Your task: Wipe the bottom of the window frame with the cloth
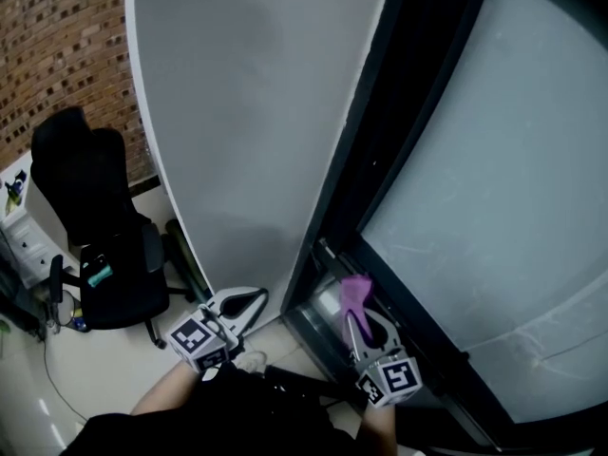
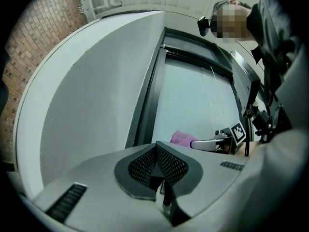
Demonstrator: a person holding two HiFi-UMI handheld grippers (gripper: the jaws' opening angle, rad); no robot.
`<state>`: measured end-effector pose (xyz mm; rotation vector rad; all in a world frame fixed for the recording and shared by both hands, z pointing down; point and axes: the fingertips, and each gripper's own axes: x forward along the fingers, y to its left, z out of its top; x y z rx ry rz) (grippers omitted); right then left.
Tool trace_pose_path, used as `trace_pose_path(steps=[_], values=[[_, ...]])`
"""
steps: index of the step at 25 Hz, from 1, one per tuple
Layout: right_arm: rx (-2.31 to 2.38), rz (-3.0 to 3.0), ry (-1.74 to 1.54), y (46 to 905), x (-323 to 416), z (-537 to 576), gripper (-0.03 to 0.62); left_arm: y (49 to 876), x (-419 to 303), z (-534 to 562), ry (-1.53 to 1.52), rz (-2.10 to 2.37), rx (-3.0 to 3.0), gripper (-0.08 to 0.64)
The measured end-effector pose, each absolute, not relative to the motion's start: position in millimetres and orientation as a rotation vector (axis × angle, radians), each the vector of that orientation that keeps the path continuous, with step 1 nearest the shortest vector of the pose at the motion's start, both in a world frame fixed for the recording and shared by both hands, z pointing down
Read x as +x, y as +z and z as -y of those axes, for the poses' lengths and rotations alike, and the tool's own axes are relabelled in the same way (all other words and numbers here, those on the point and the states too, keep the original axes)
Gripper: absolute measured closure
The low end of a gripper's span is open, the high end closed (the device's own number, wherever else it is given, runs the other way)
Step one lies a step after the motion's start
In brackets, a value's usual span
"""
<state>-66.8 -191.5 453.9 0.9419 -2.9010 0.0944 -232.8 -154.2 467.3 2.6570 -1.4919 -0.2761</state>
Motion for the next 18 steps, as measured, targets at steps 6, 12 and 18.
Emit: trace_pose_path(steps=[6,12,18], values=[[0.965,2.922,0.094,450,-62,191,0.532,464,-231,152,-0.319,1.519,2.656,0.56],[1.006,2.927,0.103,448,-50,187,0.532,463,-227,154,-0.321,1.491,2.664,0.56],[1.023,2.912,0.104,450,-51,189,0.532,462,-227,162,-0.322,1.473,2.678,0.56]])
